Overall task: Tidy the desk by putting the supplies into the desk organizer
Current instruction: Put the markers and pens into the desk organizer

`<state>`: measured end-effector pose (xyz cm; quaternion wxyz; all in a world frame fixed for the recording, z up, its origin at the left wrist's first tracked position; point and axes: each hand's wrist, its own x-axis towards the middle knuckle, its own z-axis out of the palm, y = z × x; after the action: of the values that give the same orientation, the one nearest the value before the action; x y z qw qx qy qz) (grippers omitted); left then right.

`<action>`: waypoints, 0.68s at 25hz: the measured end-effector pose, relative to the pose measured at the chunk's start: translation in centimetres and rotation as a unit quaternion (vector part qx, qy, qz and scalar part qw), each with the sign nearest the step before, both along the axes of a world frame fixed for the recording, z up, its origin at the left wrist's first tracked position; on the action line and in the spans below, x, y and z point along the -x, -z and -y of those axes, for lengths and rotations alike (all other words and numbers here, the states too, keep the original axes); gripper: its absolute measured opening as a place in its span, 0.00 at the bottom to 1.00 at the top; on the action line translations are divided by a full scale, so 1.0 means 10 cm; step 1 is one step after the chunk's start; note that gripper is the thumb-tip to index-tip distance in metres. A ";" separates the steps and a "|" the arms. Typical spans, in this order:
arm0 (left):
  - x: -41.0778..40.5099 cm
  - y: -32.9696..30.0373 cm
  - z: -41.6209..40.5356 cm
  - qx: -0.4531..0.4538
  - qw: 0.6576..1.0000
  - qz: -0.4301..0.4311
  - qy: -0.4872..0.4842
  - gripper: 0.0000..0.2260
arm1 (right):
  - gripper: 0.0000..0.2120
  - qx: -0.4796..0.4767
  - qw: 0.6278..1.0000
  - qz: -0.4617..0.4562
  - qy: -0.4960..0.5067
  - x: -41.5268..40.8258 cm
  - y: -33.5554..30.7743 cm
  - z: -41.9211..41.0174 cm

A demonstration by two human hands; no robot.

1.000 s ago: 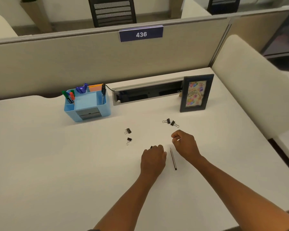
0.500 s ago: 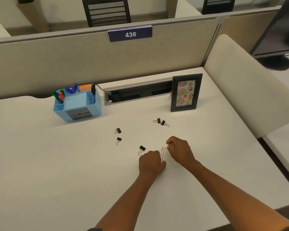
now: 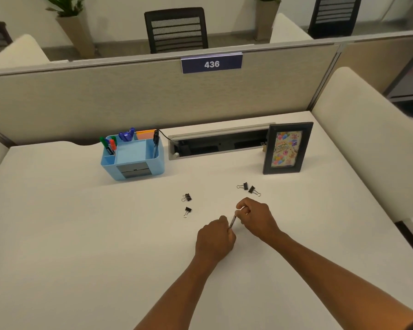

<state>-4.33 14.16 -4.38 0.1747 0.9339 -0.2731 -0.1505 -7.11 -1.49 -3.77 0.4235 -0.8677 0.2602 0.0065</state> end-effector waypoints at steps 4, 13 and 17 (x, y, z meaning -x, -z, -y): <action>-0.31 -0.14 -0.29 0.046 0.998 0.018 -0.030 0.05 | 0.03 -0.075 0.995 0.067 -0.017 -0.33 -0.19 -0.31; -1.27 -0.42 -1.17 0.106 0.982 0.064 -0.145 0.14 | 0.04 -0.058 0.987 0.116 -0.098 -1.58 -0.73 -0.90; -1.78 -0.36 -1.66 0.025 0.977 0.043 -0.206 0.26 | 0.03 -0.011 0.981 0.151 -0.124 -2.18 -0.87 -1.20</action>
<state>13.52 30.80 -0.75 0.2132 0.9711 -0.0860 -0.0642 14.66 10.49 4.96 0.4629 -0.8797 0.0841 -0.0692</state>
